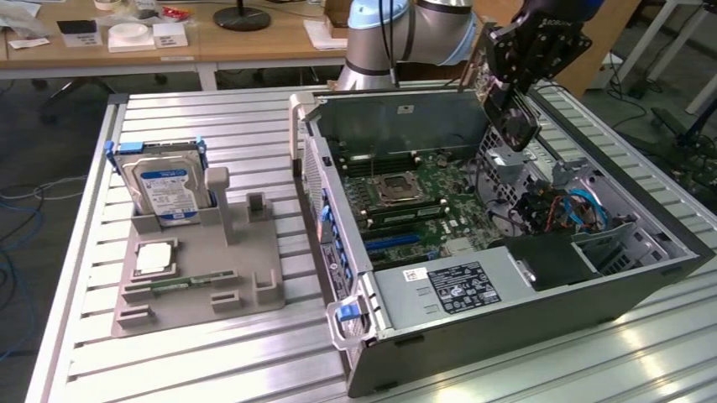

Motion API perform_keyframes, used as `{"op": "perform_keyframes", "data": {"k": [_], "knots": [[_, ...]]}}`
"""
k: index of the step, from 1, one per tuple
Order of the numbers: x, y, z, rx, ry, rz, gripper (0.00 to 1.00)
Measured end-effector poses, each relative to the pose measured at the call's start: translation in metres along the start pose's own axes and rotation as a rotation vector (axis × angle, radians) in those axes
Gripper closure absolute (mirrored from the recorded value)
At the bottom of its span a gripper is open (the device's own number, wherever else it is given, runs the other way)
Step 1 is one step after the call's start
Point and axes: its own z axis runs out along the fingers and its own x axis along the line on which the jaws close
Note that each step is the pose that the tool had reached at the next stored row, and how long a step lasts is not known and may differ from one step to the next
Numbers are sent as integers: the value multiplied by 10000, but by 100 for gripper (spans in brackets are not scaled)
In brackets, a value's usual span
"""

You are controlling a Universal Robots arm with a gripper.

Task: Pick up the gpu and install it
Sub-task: 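Pick up the gpu and move the gpu toward the slot, then insert the gpu into the slot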

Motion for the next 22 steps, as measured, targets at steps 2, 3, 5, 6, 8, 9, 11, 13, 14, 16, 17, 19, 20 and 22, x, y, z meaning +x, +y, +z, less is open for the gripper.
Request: {"op": "perform_keyframes", "data": {"k": [2, 3, 5, 6, 8, 9, 11, 13, 14, 16, 17, 19, 20, 22], "knots": [[-1, 0, 0, 0, 0, -1, 73], [-2, 0, 0, 0, -1, -1, 73], [-2, 0, 0, 0, 0, -1, 73], [-1, 0, 0, 0, 0, 0, 73], [-1, 0, 0, 0, 0, 0, 73], [-2, 0, 0, 0, 0, -1, 73], [-1, 0, 0, 0, 0, 0, 73], [-1, 0, 0, 0, 0, -2, 73], [-1, 0, 0, 0, 1, -11, 73], [-1, 0, 0, 0, 8, -80, 73], [-2, 0, 0, 0, 17, -164, 73], [-2, 0, -1, -1, 47, -437, 73], [-2, 0, 0, -2, 66, -622, 73], [-2, 0, 0, -4, 103, -965, 73]]}}
